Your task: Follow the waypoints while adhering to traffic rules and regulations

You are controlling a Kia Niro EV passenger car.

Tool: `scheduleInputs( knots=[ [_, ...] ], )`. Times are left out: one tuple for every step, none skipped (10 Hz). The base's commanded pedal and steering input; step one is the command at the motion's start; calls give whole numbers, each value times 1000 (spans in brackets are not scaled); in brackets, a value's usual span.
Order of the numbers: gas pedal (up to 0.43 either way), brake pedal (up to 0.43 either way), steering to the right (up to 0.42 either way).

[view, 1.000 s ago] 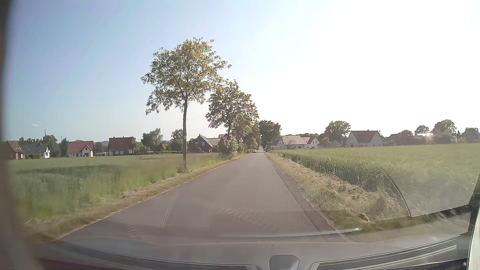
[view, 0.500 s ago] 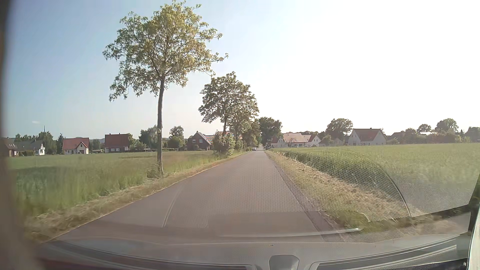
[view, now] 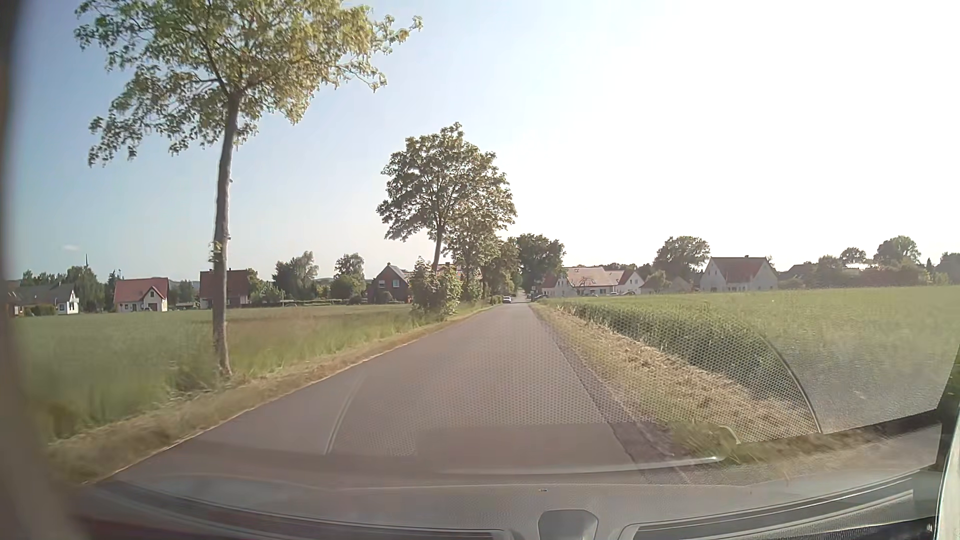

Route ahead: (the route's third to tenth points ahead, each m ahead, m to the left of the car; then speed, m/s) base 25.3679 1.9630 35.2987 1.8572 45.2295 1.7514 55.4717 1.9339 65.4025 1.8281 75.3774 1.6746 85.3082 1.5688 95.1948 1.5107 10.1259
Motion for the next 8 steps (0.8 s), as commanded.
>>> scheduleInputs(
  knots=[
    [169,6,-2],
    [169,6,-3],
    [169,6,-3],
    [169,6,-3],
    [169,6,-2],
    [169,6,-2],
    [169,6,-1],
    [157,6,-1]
  ],
)
